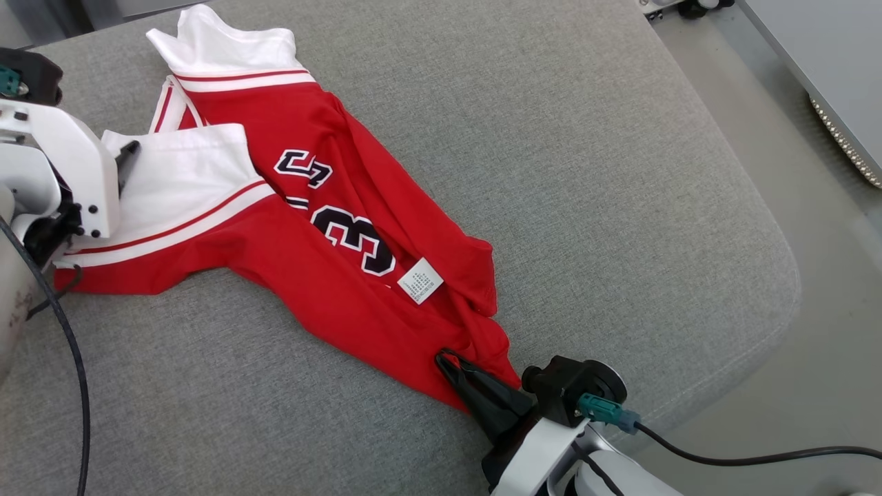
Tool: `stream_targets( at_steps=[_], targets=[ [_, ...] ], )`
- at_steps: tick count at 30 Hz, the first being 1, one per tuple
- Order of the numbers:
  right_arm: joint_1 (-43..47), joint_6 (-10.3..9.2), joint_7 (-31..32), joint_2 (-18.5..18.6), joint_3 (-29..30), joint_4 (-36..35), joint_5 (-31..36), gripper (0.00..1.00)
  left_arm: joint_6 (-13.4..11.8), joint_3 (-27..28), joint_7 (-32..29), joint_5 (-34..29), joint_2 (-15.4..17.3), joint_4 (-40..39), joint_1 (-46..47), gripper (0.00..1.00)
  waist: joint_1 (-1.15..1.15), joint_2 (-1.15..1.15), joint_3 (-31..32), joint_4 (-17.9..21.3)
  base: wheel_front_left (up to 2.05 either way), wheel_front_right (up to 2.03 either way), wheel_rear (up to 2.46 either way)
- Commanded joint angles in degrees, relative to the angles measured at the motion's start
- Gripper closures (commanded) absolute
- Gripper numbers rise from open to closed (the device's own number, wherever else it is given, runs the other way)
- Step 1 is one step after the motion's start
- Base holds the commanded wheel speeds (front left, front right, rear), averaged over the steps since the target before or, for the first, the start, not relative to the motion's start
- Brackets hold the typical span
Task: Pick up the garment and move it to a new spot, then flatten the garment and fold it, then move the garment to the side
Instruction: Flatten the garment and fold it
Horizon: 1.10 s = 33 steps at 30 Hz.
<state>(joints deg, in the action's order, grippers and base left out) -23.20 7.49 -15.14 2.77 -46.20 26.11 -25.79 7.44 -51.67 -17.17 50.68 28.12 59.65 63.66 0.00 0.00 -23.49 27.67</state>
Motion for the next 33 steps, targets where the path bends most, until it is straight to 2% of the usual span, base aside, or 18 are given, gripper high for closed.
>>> stream_targets(
  at_steps=[1,15,16,18,25,33],
  targets=[
    [0.2,0.01,0.0,0.3,0.4,-0.2,-0.1,1.0,0.0,-0.8,0.1,-0.2,0.5,0.6,1.0,0.0,0.0,0.0,-0.2,0.1,0.0,0.0,0.0],
    [0.1,0.01,0.0,0.3,0.8,-0.2,-0.9,1.0,0.0,-4.9,-1.1,1.7,0.4,2.8,2.6,0.0,0.0,0.0,-1.3,0.4,0.0,0.0,0.0],
    [0.0,0.01,0.0,0.3,0.9,-0.2,-0.9,1.0,0.0,-5.1,-1.3,1.8,0.3,2.9,2.7,0.23,0.0,0.0,-1.3,0.4,0.0,0.0,0.0],
    [-0.1,0.01,0.0,0.3,1.1,-0.1,-0.9,1.0,0.0,-5.6,-1.6,2.4,0.2,2.9,2.5,1.0,0.0,0.0,-1.3,0.3,0.0,0.0,0.0],
    [-0.1,0.01,0.0,0.3,1.5,0.7,-0.7,1.0,0.0,-6.7,0.1,4.1,0.1,2.3,3.0,1.0,0.0,0.0,-1.1,-0.3,0.0,0.0,0.0],
    [-0.1,0.01,0.0,0.4,4.5,1.8,0.1,1.0,0.0,-6.5,7.5,5.2,-1.4,3.4,2.3,1.0,0.0,0.0,1.6,-2.4,0.0,0.0,0.0]
  ],
)
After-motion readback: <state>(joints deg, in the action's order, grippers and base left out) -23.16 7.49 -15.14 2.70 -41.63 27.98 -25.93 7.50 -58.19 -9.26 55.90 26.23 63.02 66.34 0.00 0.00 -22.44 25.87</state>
